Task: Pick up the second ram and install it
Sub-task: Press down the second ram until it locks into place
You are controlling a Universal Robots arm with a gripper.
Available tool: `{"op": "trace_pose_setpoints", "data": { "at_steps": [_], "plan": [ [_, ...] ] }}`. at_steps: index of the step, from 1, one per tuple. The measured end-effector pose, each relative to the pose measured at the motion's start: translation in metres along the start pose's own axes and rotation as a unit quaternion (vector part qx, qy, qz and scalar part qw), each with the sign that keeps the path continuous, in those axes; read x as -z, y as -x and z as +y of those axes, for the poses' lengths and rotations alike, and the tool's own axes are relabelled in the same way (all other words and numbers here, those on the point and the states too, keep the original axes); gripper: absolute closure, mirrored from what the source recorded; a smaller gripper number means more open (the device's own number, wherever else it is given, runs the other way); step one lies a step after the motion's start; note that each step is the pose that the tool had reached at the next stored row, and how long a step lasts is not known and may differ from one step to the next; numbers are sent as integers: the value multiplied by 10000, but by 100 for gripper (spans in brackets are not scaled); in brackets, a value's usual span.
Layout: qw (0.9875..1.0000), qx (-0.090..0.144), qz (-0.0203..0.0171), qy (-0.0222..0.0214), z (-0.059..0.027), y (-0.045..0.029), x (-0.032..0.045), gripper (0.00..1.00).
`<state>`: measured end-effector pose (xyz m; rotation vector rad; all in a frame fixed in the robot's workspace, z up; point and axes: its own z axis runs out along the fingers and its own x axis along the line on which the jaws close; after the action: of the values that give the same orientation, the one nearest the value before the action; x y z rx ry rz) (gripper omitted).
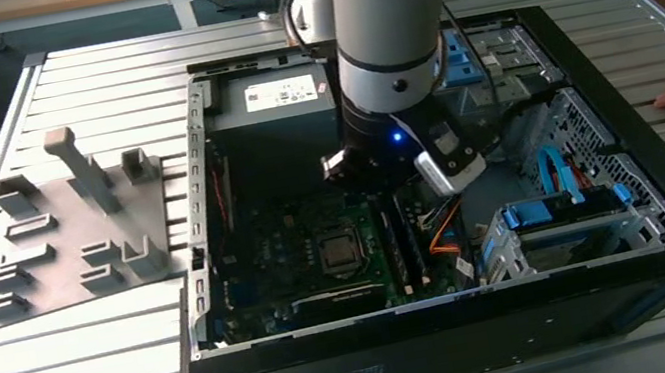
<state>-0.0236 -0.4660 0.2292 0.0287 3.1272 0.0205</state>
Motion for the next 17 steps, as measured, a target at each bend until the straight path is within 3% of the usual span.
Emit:
{"op": "trace_pose_setpoints", "data": {
  "at_steps": [10, 17],
  "plan": [
    [10000, 0, 7, -25, -412, 7, -42, 90],
    [9999, 3, 12, -115, -449, 12, -97, 90]
  ]
}}
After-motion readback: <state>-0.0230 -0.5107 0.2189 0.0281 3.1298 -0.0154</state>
